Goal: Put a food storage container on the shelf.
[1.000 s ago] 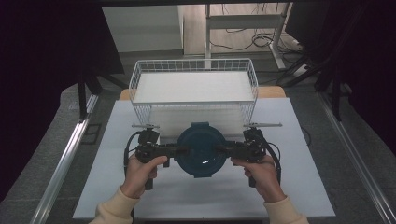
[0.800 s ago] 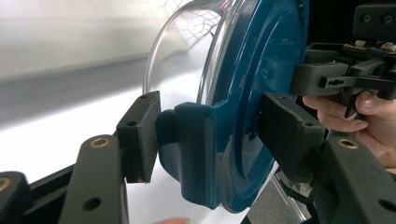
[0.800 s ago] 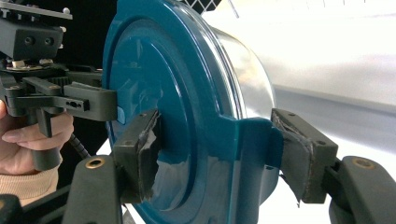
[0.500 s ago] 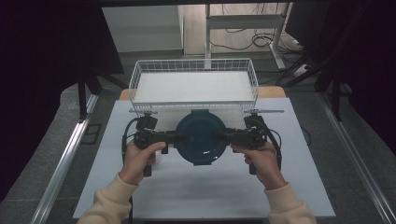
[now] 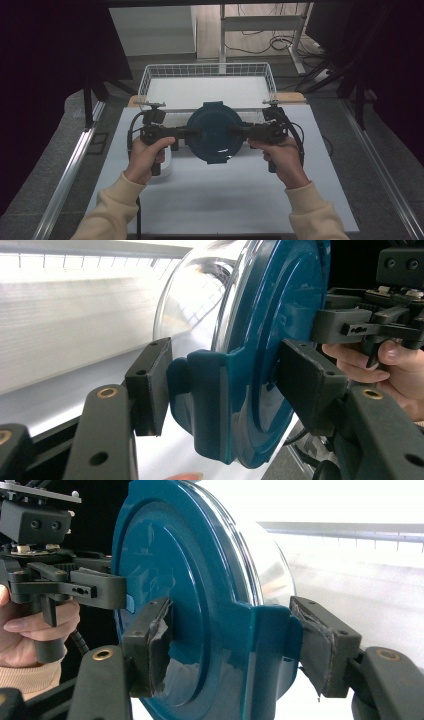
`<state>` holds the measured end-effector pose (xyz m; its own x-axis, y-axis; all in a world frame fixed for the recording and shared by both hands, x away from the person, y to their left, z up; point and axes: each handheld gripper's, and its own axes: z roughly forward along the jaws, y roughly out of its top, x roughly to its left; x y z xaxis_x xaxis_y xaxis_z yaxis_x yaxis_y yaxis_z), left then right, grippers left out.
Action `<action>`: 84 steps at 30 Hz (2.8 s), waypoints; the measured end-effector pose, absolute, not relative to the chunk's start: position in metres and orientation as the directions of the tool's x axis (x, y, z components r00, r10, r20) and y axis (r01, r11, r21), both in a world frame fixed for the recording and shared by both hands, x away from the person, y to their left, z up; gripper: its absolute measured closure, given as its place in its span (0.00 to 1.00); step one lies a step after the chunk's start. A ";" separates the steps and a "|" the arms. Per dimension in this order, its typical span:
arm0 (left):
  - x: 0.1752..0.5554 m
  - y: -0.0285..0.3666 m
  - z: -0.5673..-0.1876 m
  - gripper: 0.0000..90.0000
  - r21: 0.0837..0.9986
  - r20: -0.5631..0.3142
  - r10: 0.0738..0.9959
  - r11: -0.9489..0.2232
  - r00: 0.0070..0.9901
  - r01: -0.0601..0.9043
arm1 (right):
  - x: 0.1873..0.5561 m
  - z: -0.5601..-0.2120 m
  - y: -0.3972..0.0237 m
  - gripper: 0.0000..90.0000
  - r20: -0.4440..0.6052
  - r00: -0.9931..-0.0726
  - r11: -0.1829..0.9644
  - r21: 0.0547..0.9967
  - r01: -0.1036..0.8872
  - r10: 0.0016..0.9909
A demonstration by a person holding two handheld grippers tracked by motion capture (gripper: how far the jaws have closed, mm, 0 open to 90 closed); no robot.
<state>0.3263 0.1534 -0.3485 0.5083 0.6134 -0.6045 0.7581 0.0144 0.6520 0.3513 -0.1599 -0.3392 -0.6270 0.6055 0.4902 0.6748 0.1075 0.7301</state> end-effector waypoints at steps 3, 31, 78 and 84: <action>0.328 0.154 -0.343 0.45 0.657 -0.598 0.620 0.015 0.509 0.754 | 0.355 -0.336 -0.159 0.40 0.499 -0.624 0.103 0.726 0.680 0.602; 0.360 0.158 -0.312 0.45 0.655 -0.610 0.602 0.016 0.515 0.756 | 0.384 -0.298 -0.156 0.41 0.495 -0.616 0.114 0.716 0.689 0.612; 0.436 0.173 -0.279 0.44 0.606 -0.636 0.614 0.023 0.467 0.795 | 0.455 -0.269 -0.141 0.40 0.533 -0.581 0.085 0.687 0.721 0.616; 0.457 0.182 -0.282 0.44 0.570 -0.660 0.615 0.033 0.433 0.821 | 0.479 -0.272 -0.132 0.41 0.567 -0.550 0.079 0.648 0.757 0.613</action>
<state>0.4575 0.1822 -0.2824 0.4327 0.6146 -0.6596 0.8212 0.0331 0.5696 0.4794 -0.1321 -0.2720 -0.5500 0.6128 0.5674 0.7572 0.0791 0.6484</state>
